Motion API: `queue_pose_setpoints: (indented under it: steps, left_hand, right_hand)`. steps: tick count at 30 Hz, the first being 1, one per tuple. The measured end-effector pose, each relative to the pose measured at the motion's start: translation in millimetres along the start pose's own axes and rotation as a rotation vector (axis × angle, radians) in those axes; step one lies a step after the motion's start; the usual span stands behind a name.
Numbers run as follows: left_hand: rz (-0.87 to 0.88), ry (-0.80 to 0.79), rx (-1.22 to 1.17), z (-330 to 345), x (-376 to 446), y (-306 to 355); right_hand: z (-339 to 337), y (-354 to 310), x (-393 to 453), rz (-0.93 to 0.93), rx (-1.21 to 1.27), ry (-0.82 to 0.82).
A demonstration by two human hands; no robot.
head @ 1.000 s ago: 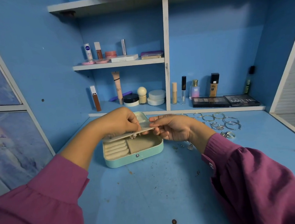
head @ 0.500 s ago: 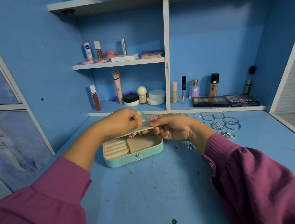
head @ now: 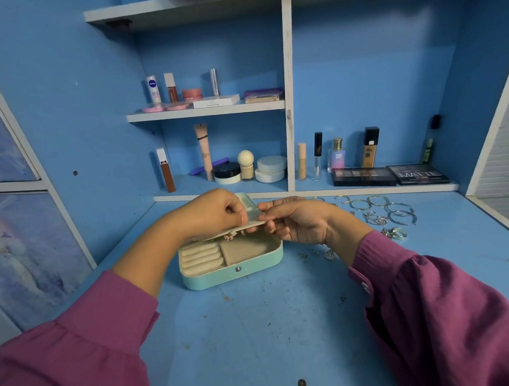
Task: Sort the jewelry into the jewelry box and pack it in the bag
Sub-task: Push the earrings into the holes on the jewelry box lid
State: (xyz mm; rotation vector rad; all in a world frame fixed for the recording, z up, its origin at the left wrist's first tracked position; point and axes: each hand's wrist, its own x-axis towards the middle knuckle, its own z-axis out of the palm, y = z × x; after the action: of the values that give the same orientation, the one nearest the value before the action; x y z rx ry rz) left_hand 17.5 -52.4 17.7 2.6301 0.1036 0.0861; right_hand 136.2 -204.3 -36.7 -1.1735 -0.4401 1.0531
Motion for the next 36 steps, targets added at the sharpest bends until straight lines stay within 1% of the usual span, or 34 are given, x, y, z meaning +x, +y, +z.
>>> queue_pose_setpoints:
  steps: [7,15,22,24,26,29,31,32,34,36]
  left_hand:
    - [-0.023,0.021,-0.035,-1.8,0.7,-1.0]
    - [-0.027,0.015,0.008,0.1,3.6,1.5]
    - [0.014,0.018,0.020,6.3,3.7,2.1]
    - [0.022,0.040,-0.022,4.9,2.2,-1.8]
    - [0.028,0.119,-0.181,-1.8,-1.6,-9.0]
    - [-0.016,0.390,-0.451,-15.6,-8.3,-30.9]
    - [-0.088,0.548,-0.543,-19.5,-11.9,-52.7]
    - [-0.118,0.593,-0.584,-18.7,-13.1,-64.3]
    - [-0.164,0.612,-0.672,-13.4,-16.6,-83.1]
    - [-0.176,0.575,-0.726,-6.2,-21.9,-94.5]
  right_hand:
    - [2.2,0.8,-0.5,-0.014,-0.008,-0.002]
    - [5.2,-0.7,-3.2,-0.017,-0.032,-0.008]
    - [9.5,1.0,-6.5,-0.065,-0.097,0.053]
    - [12.0,0.7,-7.1,-0.084,-0.132,0.057]
    - [14.7,-0.1,-6.2,-0.113,-0.162,0.040]
    - [16.6,-0.9,-6.5,-0.132,-0.200,0.024]
    - [16.6,-2.4,-8.9,-0.140,-0.194,-0.005]
    - [16.4,-3.4,-10.5,-0.147,-0.181,-0.025]
    - [15.0,-4.3,-12.6,-0.168,-0.151,-0.067]
    - [12.9,-3.6,-12.6,-0.197,-0.123,-0.089]
